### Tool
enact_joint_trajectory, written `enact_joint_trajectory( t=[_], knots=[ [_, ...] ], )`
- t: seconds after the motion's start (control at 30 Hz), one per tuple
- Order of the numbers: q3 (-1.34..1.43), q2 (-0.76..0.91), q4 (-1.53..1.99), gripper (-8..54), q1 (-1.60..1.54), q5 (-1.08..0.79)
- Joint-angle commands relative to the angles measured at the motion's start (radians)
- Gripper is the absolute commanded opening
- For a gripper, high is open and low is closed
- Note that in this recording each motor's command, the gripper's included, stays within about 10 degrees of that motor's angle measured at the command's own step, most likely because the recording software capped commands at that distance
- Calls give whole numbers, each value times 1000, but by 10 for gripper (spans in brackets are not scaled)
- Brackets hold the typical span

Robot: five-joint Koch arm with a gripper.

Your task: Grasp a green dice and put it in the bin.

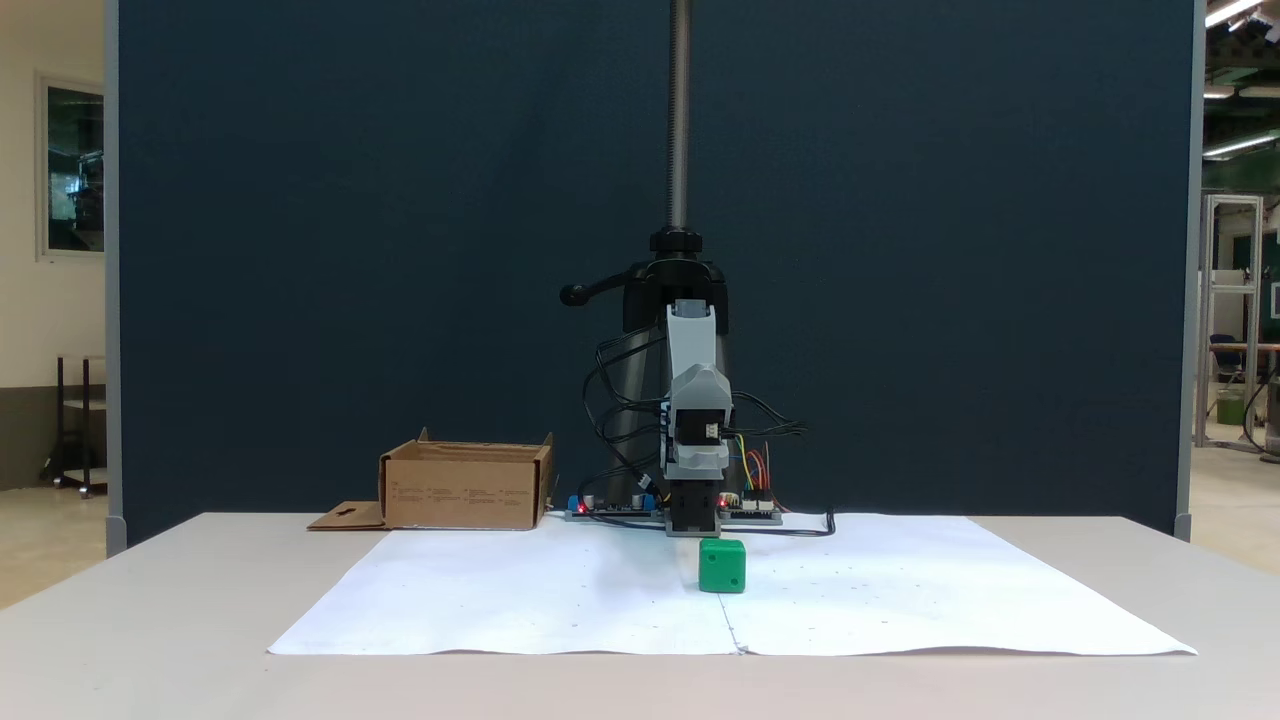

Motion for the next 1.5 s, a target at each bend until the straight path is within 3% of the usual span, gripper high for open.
enact_joint_trajectory(
  t=[0.0,1.47],
  knots=[
    [71,117,-167,457,11,-75],
    [71,121,-175,446,52,-78]
  ],
)
